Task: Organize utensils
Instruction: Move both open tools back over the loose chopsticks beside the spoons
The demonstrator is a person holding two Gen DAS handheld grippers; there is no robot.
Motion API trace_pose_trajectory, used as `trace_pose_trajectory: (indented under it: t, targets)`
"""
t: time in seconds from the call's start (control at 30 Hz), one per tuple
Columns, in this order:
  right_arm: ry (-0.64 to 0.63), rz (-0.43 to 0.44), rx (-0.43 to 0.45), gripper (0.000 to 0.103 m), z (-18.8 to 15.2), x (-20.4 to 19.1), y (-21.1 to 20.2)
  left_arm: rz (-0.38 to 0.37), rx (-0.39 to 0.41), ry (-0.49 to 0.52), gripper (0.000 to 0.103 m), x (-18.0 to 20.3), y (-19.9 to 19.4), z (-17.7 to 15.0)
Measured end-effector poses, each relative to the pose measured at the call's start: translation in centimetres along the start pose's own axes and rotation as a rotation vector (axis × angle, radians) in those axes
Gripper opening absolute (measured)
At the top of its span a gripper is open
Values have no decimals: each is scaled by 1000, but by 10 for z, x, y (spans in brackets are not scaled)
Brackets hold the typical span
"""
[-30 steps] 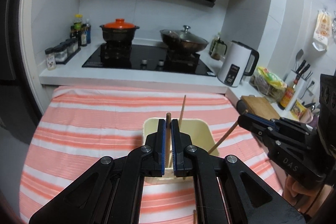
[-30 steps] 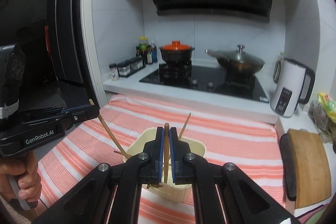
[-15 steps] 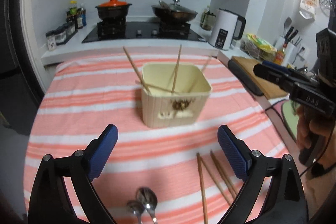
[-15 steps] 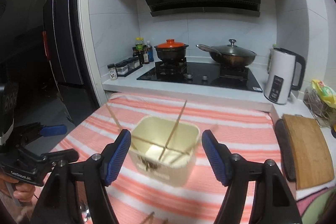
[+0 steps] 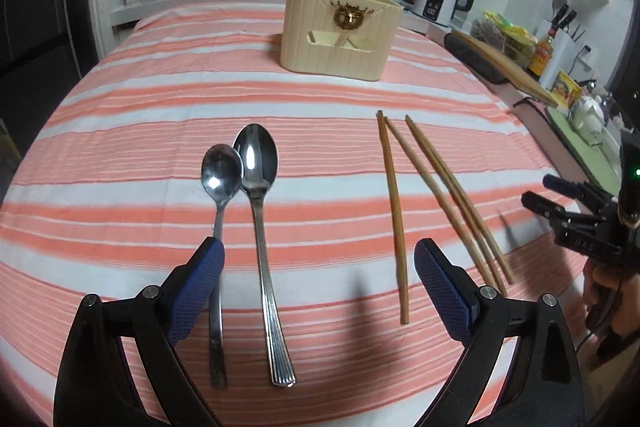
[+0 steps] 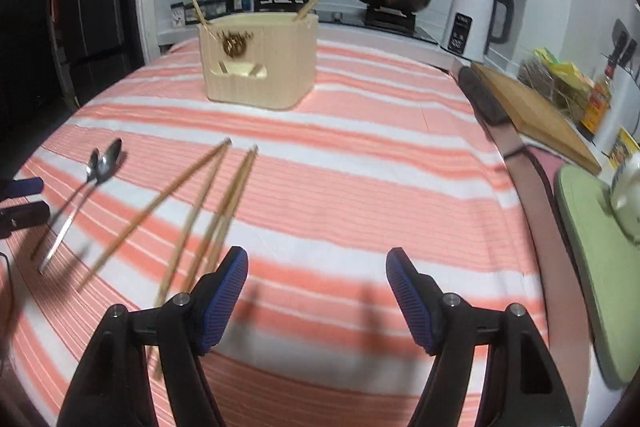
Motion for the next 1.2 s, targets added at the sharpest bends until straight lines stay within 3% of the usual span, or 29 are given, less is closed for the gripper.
trace_pose_trajectory:
  t: [0.3, 0.57, 0.7, 0.9, 1.2]
  targets:
    - [38, -23, -80, 73, -32, -1, 17, 54, 76, 33, 96, 15, 11, 4]
    - [97, 29, -96, 78, -37, 8, 23, 99, 20, 100, 96, 16, 34, -5]
    - [95, 30, -99, 79, -36, 7, 24, 76, -14, 113, 96, 16, 37, -12]
    - [93, 33, -100, 81, -35, 7, 24, 24, -5, 138, 101, 17, 27, -19]
    - [92, 33, -101, 82, -35, 6, 25, 28, -4, 117, 101, 14, 27, -19]
Point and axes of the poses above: each gripper's, at about its wrist camera, not at the fingertips, and y roughly the way its jaws point, x to its right, z to its top, the point moved 1 cm from there along y, roughly the way its jaws point, and after that the axes turned 12 degrees about -y, right-handed, at the moved point
